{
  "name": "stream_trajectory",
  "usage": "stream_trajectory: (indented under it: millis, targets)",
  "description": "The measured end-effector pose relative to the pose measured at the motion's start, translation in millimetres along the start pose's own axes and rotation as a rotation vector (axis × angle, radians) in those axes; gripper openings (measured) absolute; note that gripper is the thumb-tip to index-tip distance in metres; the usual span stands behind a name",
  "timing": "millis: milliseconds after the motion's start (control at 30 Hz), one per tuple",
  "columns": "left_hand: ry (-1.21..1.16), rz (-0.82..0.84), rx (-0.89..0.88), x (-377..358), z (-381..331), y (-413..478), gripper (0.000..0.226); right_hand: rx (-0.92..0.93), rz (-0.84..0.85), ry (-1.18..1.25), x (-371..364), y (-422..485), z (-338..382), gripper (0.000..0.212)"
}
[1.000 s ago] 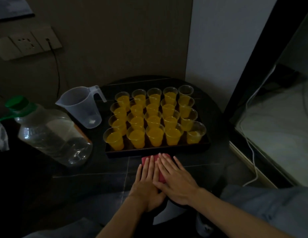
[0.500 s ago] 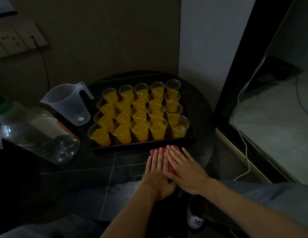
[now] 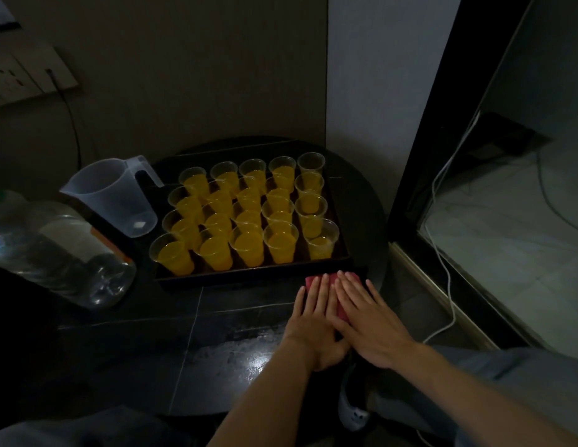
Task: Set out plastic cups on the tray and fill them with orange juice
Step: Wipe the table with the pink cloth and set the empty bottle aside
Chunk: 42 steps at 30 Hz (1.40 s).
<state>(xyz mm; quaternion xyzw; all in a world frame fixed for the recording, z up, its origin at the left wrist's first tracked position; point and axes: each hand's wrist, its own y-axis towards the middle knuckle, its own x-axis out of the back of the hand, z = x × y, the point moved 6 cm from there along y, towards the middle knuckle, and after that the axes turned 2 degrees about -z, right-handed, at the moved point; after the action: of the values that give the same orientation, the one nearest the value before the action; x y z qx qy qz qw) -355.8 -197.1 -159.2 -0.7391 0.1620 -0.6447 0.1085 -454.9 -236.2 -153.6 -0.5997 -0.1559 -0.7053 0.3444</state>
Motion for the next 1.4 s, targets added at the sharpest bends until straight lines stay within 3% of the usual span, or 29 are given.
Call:
stream_trajectory:
  millis: [133,300,400,600,700,900,1033,1167,1400]
  targets:
    - [0.066,-0.01,-0.1,1.4,0.3,-10.1,0.085,-0.09,-0.033,0.058,-7.9,-11.3,8.2,0.107]
    - [0.109,-0.027,-0.211,-9.9,13.1,-28.4,0.093,-0.161,-0.006,0.06,-21.7,-24.7,32.4,0.111]
    - [0.147,-0.016,-0.23,-12.2,25.5,-42.0,0.097,-0.149,-0.078,0.057,-18.9,-23.8,51.8,0.111]
    - [0.164,-0.013,-0.221,-9.3,57.6,-76.0,0.097,-0.148,-0.024,0.022,-24.2,-14.5,99.2,0.119]
    - [0.153,-0.016,-0.183,-8.6,82.9,-93.2,0.097,-0.118,-0.014,0.011,-36.0,-2.2,126.5,0.108]
    - [0.165,-0.011,-0.071,-15.0,145.9,-130.5,0.1,0.002,0.001,0.004,-41.4,24.9,195.1,0.107]
    - [0.157,0.019,0.008,-17.5,189.0,-154.4,0.099,0.066,-0.044,0.0,-46.3,48.0,237.5,0.112]
    - [0.149,0.025,0.117,-19.7,231.1,-178.3,0.098,0.219,0.067,0.023,-50.8,70.0,284.5,0.131]
    - [0.163,0.112,0.277,-23.6,308.3,-217.3,0.099,0.341,0.087,-0.009,-59.6,109.3,361.2,0.125]
